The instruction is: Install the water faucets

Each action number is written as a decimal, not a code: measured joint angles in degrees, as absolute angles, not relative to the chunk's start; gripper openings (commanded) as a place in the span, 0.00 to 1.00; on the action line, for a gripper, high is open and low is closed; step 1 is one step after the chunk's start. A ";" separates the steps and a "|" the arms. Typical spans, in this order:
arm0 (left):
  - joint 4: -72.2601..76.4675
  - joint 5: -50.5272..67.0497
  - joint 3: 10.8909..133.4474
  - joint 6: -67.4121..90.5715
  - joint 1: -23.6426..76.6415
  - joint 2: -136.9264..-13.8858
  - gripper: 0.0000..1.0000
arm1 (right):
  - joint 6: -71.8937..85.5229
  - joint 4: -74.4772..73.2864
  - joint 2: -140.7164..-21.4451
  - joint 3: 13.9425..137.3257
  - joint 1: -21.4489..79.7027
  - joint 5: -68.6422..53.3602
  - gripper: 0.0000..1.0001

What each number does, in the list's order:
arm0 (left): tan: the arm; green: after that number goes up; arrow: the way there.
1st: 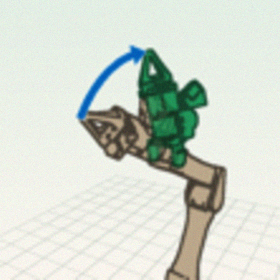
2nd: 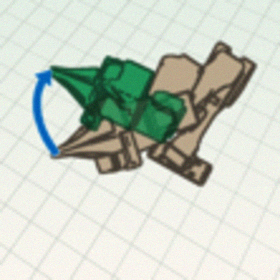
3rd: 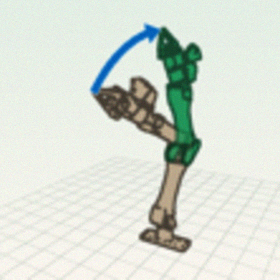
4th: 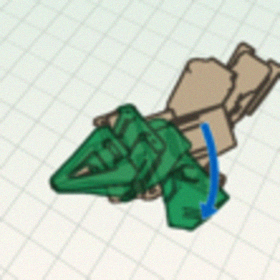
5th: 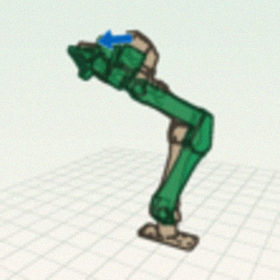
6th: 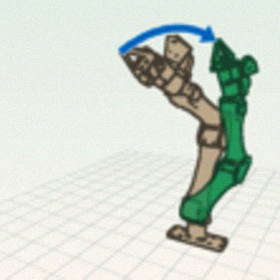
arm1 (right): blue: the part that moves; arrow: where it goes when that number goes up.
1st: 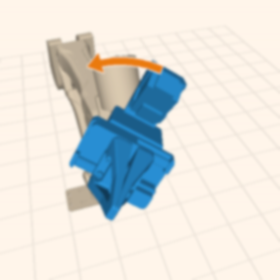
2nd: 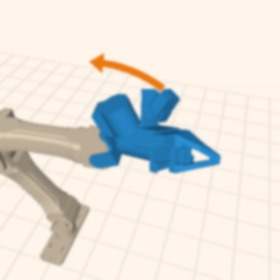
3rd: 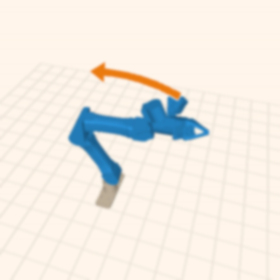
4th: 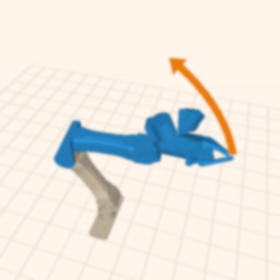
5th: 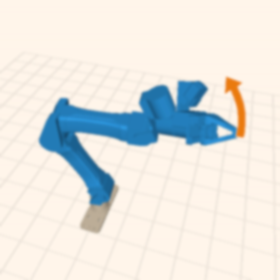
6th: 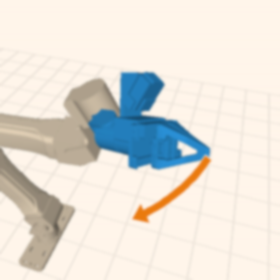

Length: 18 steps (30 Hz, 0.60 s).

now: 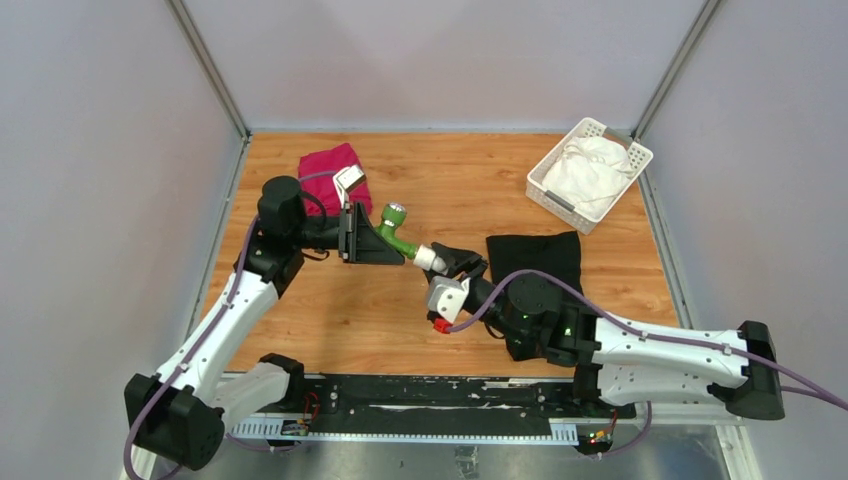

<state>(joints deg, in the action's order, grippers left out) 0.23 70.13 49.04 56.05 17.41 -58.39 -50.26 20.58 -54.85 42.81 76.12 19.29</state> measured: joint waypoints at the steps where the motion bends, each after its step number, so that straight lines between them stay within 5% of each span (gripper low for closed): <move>1: 0.36 70.32 49.04 55.88 17.45 -58.11 0.00 | -47.27 18.90 -54.37 43.51 75.85 18.02 0.23; 10: 0.56 70.22 48.97 53.49 17.43 -55.68 0.00 | -23.92 10.20 -53.25 48.56 67.94 2.83 0.23; 18: 1.67 66.08 46.81 52.80 17.43 -52.69 0.00 | -0.21 10.81 -55.83 49.39 52.82 -22.24 0.23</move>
<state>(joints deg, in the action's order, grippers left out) 1.67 66.08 46.81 52.80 17.43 -52.69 -0.21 10.81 -55.83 49.39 52.82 -22.24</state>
